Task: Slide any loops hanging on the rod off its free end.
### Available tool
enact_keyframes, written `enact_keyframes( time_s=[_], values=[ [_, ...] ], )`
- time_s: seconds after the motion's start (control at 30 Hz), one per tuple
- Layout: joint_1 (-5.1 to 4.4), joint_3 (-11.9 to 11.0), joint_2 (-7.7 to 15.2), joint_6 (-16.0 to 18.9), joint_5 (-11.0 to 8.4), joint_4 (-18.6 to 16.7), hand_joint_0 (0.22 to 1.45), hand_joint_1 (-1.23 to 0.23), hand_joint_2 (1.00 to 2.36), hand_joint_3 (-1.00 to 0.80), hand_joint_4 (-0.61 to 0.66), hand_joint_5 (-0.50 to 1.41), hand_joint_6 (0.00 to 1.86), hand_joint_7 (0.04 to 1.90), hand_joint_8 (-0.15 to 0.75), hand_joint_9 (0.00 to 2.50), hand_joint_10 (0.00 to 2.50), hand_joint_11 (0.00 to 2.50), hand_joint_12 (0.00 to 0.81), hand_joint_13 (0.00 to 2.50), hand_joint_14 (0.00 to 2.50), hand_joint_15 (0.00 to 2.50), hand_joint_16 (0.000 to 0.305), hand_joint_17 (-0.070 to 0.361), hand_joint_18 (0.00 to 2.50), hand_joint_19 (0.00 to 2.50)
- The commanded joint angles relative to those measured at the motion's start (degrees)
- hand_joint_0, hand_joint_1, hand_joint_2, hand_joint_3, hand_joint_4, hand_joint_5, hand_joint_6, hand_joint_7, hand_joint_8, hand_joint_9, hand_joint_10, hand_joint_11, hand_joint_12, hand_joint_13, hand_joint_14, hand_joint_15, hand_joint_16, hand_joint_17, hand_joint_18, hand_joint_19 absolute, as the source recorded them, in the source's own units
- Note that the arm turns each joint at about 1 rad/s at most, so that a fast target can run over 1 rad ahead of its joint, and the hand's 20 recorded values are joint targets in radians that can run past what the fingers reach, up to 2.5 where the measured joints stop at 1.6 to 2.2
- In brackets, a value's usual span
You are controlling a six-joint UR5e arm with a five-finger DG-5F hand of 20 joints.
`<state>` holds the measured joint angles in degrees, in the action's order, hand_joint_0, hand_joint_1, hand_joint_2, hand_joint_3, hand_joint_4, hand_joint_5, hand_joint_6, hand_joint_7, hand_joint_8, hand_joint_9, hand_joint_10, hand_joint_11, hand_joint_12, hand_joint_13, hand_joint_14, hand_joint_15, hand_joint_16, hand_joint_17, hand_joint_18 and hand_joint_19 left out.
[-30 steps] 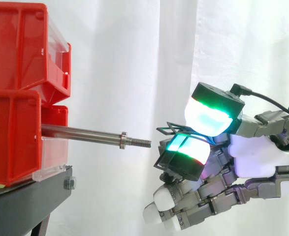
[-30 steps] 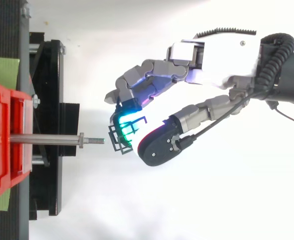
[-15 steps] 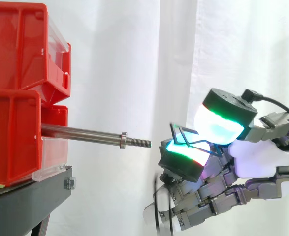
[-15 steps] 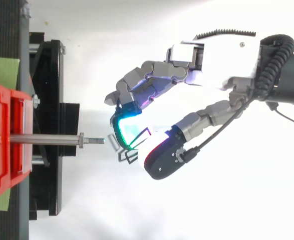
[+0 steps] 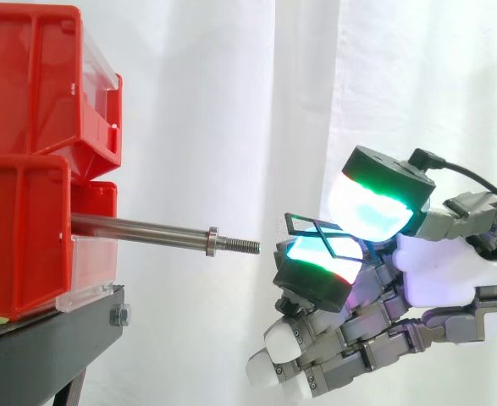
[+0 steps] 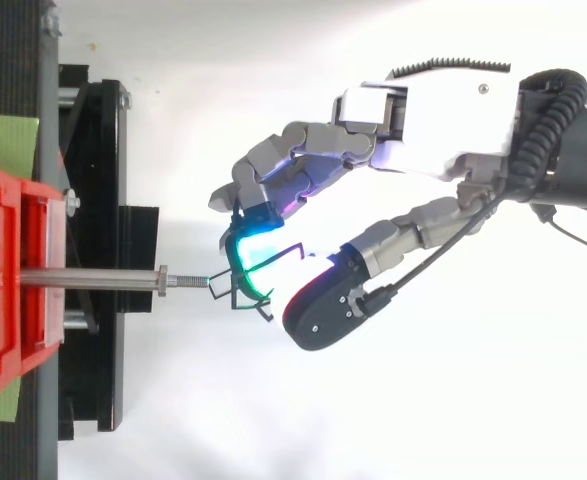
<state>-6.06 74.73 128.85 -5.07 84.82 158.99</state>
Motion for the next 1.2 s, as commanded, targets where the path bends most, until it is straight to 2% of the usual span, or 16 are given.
enact_keyframes(
  time_s=[0.0, 0.1, 0.2, 0.4, 0.57, 0.77, 1.0, 1.17],
  values=[
    [-0.01, 0.06, 0.00, 0.24, 0.00, 0.00, 0.58, -0.66, 1.02, -0.31, 0.10, -0.18, 0.84, 1.37, 0.260, 0.69, 0.00, 0.15, 0.274, 0.48, 0.00, 0.00, 0.039, 0.087, 0.37, 0.00],
    [-0.01, -0.03, 0.00, 0.24, 0.00, 0.00, 0.57, -0.65, 1.02, -0.24, 0.08, -0.19, 0.84, 1.35, 0.260, 0.69, 0.01, 0.15, 0.278, 0.46, 0.00, 0.00, 0.039, 0.089, 0.36, 0.00],
    [-0.01, -0.03, 0.00, 0.24, 0.00, 0.00, 0.59, -0.72, 1.02, -0.22, 0.09, -0.20, 0.83, 1.32, 0.254, 0.67, 0.01, 0.15, 0.280, 0.46, 0.00, 0.00, 0.039, 0.088, 0.36, 0.00],
    [-0.09, 0.06, 0.00, 0.24, 0.00, 0.00, 0.62, -0.78, 1.01, -0.41, 0.13, -0.20, 0.81, 1.29, 0.248, 0.66, 0.00, 0.14, 0.278, 0.46, 0.00, 0.00, 0.039, 0.088, 0.35, 0.00],
    [-0.09, -0.03, 0.00, 0.24, 0.00, 0.00, 0.60, -0.71, 1.00, -0.50, 0.14, -0.18, 0.81, 1.31, 0.256, 0.69, 0.01, 0.15, 0.276, 0.47, 0.00, 0.00, 0.040, 0.089, 0.37, 0.00],
    [-0.18, 0.06, 0.00, 0.24, 0.00, 0.09, 0.59, -0.60, 1.00, -0.50, 0.14, -0.17, 0.81, 1.30, 0.260, 0.72, 0.00, 0.16, 0.276, 0.47, 0.00, 0.00, 0.039, 0.088, 0.37, 0.00],
    [-0.18, -0.03, 0.00, 0.24, 0.00, 0.09, 0.59, -0.60, 1.00, -0.50, 0.14, -0.17, 0.80, 1.31, 0.259, 0.72, 0.00, 0.16, 0.276, 0.47, 0.00, 0.00, 0.039, 0.088, 0.37, 0.00],
    [-0.09, -0.03, 0.00, 0.24, 0.00, 0.09, 0.59, -0.62, 1.01, -0.35, 0.11, -0.17, 0.81, 1.33, 0.261, 0.73, 0.01, 0.16, 0.275, 0.47, 0.00, 0.00, 0.039, 0.088, 0.37, 0.01]
  ],
)
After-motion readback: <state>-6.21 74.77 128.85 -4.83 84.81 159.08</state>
